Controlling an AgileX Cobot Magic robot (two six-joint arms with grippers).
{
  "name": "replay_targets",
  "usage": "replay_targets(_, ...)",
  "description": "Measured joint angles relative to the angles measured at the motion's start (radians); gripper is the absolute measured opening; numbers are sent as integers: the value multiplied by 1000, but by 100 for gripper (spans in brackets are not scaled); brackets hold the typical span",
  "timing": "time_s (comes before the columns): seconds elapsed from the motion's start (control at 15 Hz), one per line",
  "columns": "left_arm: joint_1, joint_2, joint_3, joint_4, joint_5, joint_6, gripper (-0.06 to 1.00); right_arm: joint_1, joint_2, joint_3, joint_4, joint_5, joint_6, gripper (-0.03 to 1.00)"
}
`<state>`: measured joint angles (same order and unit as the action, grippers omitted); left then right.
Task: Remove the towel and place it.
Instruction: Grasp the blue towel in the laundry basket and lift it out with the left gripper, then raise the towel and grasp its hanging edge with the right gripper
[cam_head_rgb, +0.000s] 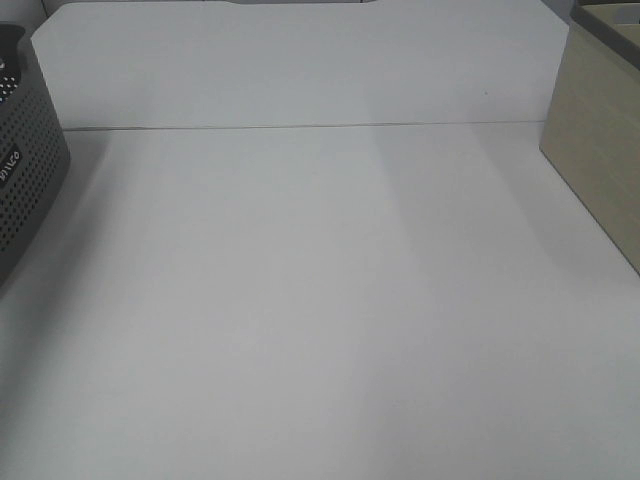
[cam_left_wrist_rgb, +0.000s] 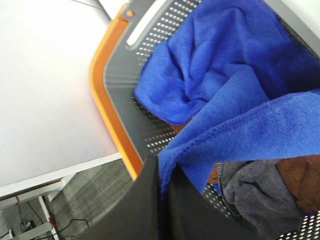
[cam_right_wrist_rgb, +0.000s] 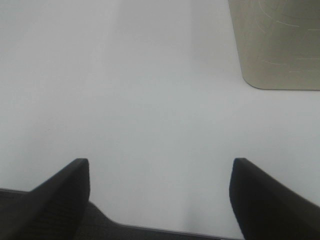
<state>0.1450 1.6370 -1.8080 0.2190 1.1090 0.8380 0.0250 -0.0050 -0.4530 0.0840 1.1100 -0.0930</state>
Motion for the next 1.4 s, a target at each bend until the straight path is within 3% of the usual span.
replay_targets(0.2, 0, -87, 0, -48, -68, 0, 0, 0, 0, 0, 0, 0, 0, 76)
replay_targets(0.4, -12, -155, 0, -196, -213, 55, 0, 0, 0, 0, 0, 0, 0, 76)
replay_targets(0.53, -76, -180, 0, -329, -295, 263, 0, 0, 0, 0, 0, 0, 0, 76)
replay_targets(0.67, -172, -182, 0, -436, -313, 427, 0, 0, 0, 0, 0, 0, 0, 76)
replay_targets(0.93, -305, -182, 0, -470, -310, 499, 0, 0, 0, 0, 2, 0, 0, 76)
replay_targets(1.07, -359, -182, 0, -470, -237, 559, 0, 0, 8, 0, 20, -1, 1, 76)
replay_targets(1.27, -393, -182, 0, -470, -228, 578, 0, 0, 133, -17, 166, -80, -109, 76)
replay_targets(1.4, -414, -182, 0, -469, -226, 603, 0, 0, 282, -23, 372, -221, -310, 76)
